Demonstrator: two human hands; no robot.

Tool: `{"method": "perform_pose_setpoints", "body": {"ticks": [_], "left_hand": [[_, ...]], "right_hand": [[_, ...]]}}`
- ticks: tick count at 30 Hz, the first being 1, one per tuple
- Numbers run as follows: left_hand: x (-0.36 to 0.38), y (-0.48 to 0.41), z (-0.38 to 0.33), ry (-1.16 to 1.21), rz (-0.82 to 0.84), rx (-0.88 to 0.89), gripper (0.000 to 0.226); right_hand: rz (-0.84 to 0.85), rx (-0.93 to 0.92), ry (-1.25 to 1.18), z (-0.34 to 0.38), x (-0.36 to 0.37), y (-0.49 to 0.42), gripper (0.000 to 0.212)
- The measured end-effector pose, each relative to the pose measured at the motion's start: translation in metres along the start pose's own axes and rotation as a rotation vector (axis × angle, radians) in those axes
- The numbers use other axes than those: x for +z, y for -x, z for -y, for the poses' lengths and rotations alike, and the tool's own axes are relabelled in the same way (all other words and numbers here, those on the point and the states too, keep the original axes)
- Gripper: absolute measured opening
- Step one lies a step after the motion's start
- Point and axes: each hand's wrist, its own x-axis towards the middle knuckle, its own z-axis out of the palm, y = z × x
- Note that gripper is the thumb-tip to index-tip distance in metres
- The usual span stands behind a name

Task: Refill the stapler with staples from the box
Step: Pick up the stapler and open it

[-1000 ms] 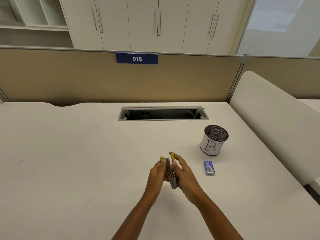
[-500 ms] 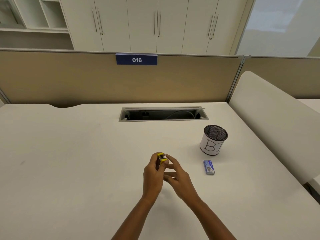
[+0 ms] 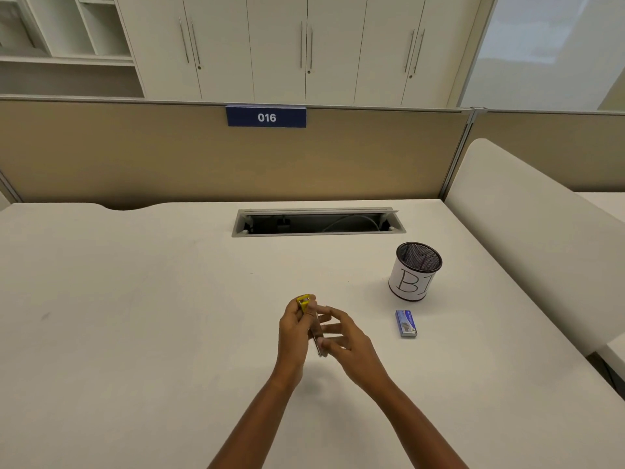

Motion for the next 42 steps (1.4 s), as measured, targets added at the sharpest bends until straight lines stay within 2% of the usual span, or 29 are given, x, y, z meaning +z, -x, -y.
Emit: {"method": "perform_pose_setpoints", "body": {"ticks": [6,9,19,25,29,33,42], "left_hand": [[-0.01,-0.003,0.0,0.501,-0.052,-0.267,0.028],[-0.013,-0.003,-0.001,0.62,-0.078,-0.321,0.031],[-0.016,-0.004,-0.009,0.62,0.03,-0.315,0.034],[-0.014,-0.012,-0.018,0.62,0.005,-0.233,0.032],[-0.018,-0.016,-0.026,0.717,-0.011,-0.274,0.033],[-0.021,-0.018,-0.027,0.671,-0.007,-0.252,0.032],[-0.026,-0.02,-0.027,0.706,0.097,-0.318,0.036]], "right_hand": [[0.024,0.1,-0.054,-0.001,0.002,0.002,0.042],[0.057,0.141,-0.13,0.0,0.002,0.003,0.038],[0.117,0.184,-0.334,0.009,-0.006,0.003,0.016],[0.059,0.196,-0.407,0.012,-0.014,0.002,0.02],[0.004,0.199,-0.466,0.012,-0.022,0.002,0.016],[-0.058,0.211,-0.507,0.008,-0.029,0.002,0.017],[-0.079,0.223,-0.513,0.009,-0.03,0.001,0.019]]}}
